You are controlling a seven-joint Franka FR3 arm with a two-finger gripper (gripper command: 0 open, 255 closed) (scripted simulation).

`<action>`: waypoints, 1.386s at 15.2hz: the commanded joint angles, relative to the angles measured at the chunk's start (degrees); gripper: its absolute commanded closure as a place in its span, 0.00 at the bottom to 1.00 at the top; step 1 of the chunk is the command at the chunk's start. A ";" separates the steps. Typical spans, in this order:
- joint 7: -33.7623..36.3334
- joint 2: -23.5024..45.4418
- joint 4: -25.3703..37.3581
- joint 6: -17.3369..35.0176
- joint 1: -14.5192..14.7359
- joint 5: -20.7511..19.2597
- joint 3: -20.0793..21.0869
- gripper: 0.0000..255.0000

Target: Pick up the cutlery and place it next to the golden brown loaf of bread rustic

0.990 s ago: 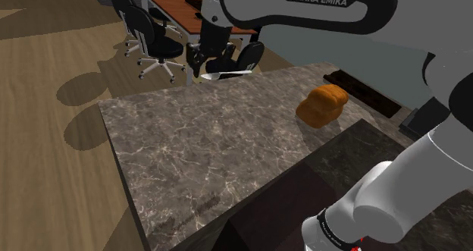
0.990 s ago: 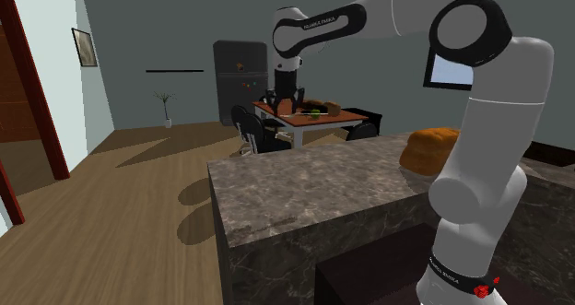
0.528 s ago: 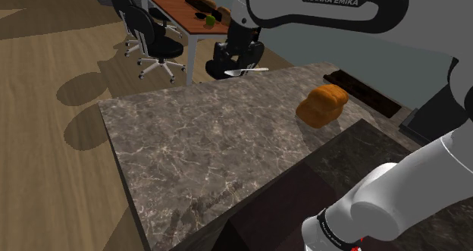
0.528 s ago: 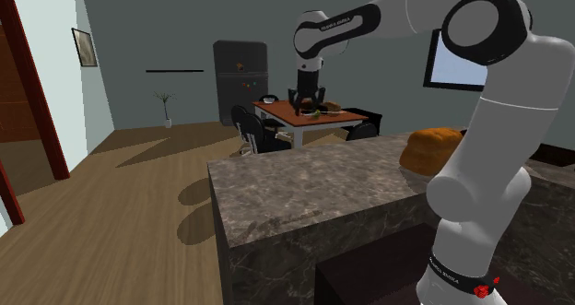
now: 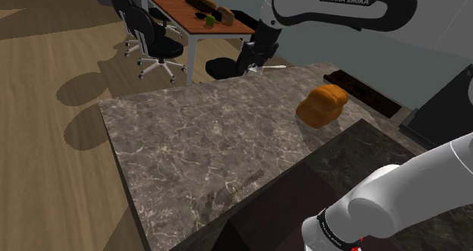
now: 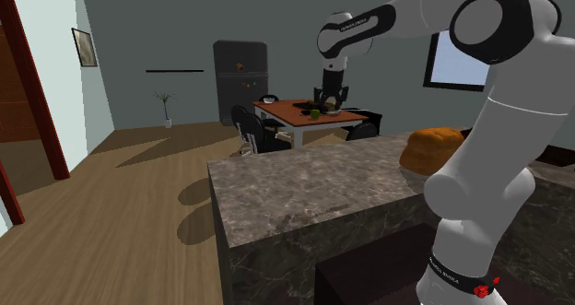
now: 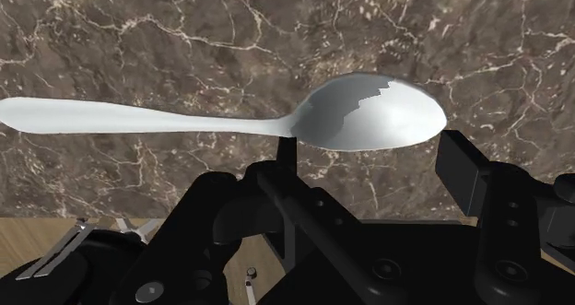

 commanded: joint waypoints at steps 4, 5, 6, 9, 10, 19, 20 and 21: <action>-7.43 -0.56 -0.82 0.51 -2.85 0.41 -4.40 1.00; -8.85 -0.49 -0.76 0.57 -3.40 0.47 -5.26 1.00; -10.26 -0.36 -0.64 0.61 -3.97 0.53 -6.10 1.00; -14.50 0.37 0.11 0.68 -5.64 0.75 -8.62 1.00; -15.91 0.73 0.50 0.67 -6.19 0.84 -9.45 1.00; -28.59 6.50 7.02 -0.08 -11.27 2.57 -16.56 1.00; -30.00 7.43 8.10 -0.27 -11.87 2.90 -17.29 1.00; -31.40 8.41 9.26 -0.49 -12.48 3.26 -18.01 1.00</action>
